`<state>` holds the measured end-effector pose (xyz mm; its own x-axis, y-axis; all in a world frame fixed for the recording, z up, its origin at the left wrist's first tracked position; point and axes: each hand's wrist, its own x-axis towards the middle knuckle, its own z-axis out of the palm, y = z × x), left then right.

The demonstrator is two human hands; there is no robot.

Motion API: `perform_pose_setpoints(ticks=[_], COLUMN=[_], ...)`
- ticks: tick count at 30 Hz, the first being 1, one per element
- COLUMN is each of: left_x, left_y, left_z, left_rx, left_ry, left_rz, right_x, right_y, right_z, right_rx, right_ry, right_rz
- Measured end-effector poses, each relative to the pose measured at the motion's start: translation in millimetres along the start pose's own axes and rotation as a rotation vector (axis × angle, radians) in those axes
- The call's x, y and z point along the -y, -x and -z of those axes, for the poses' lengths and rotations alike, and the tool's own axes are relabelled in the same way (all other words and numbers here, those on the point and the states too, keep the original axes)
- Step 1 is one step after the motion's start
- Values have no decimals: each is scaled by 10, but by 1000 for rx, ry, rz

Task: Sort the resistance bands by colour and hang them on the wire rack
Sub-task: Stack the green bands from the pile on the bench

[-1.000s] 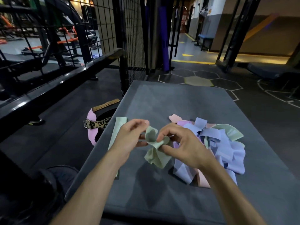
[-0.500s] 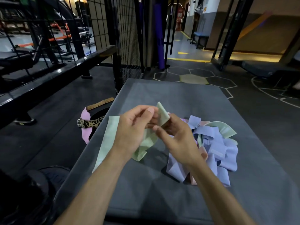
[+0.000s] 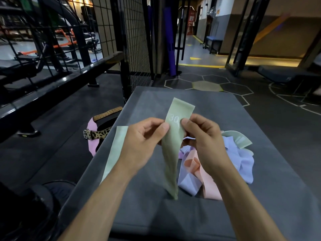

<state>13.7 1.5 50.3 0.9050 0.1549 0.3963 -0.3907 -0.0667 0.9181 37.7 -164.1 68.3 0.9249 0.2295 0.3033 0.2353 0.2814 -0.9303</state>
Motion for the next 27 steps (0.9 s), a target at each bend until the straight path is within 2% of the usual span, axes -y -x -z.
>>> perform_pose_setpoints(ticks=[3, 7, 13, 18, 27], left_x=[-3, 70, 341, 551, 648], left_y=[11, 33, 70, 199, 363], left_z=[16, 76, 301, 524, 865], left_rx=[8, 128, 296, 438, 460], left_ry=[-4, -54, -118, -270, -297], left_rz=[20, 108, 153, 253, 343], right_x=[-23, -93, -91, -24, -31], right_y=[12, -4, -46, -102, -207], right_z=[-38, -47, -165, -322, -591], right_rx=[-46, -156, -150, -141, -164], right_ry=[57, 215, 407, 321, 154], right_rz=[25, 133, 284, 340, 356])
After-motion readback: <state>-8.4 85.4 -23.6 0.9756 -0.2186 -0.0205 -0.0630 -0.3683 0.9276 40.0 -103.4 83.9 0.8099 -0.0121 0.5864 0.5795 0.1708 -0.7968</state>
